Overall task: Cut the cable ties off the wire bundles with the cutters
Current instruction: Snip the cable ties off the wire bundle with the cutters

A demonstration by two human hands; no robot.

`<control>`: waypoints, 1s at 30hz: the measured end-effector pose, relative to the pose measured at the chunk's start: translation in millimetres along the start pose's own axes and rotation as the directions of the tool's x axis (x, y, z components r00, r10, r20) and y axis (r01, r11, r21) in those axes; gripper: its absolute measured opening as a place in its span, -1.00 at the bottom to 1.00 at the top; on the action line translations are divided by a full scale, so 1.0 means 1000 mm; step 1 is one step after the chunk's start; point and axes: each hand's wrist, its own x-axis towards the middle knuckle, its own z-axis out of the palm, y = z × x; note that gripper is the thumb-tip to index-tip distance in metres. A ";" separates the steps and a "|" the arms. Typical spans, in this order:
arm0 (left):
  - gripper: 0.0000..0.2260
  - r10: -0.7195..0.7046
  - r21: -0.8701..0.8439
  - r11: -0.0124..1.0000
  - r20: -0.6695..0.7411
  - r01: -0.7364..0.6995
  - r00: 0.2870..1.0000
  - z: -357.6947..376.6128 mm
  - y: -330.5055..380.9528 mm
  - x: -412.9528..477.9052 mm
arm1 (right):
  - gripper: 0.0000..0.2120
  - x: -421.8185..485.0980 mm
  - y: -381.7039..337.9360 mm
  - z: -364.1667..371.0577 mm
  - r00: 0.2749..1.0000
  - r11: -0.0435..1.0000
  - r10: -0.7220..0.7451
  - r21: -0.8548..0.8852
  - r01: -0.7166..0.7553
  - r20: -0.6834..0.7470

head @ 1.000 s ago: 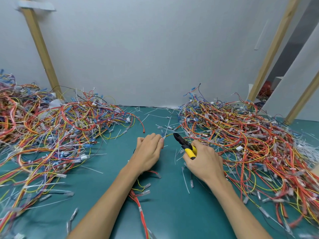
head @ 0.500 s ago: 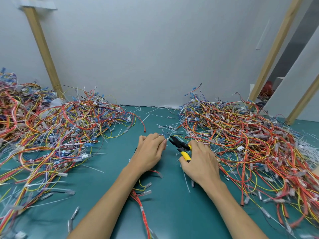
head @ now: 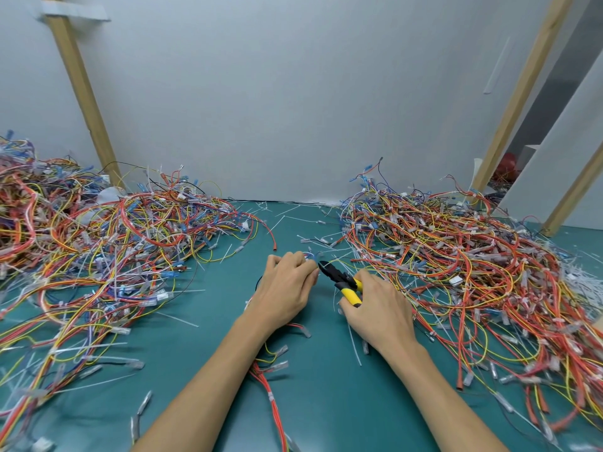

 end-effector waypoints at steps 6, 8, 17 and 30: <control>-0.78 -0.010 -0.014 1.000 0.007 0.011 1.000 -0.001 0.000 0.000 | -0.72 -0.001 -0.001 -0.001 1.000 1.000 -0.005 0.005 0.005 0.003; -0.79 -0.012 -0.025 1.000 0.010 0.012 1.000 -0.001 0.000 0.000 | -0.71 -0.001 0.000 0.000 1.000 1.000 -0.013 -0.006 0.013 0.013; -0.78 -0.029 -0.098 0.995 0.016 0.030 0.999 -0.003 0.000 -0.002 | -0.71 0.000 -0.001 -0.002 0.997 0.993 -0.077 -0.084 0.078 0.011; -0.77 -0.018 -0.095 0.995 0.050 0.022 0.999 -0.006 0.003 -0.002 | -0.83 0.002 0.002 0.001 0.999 0.999 -0.033 -0.037 0.033 0.000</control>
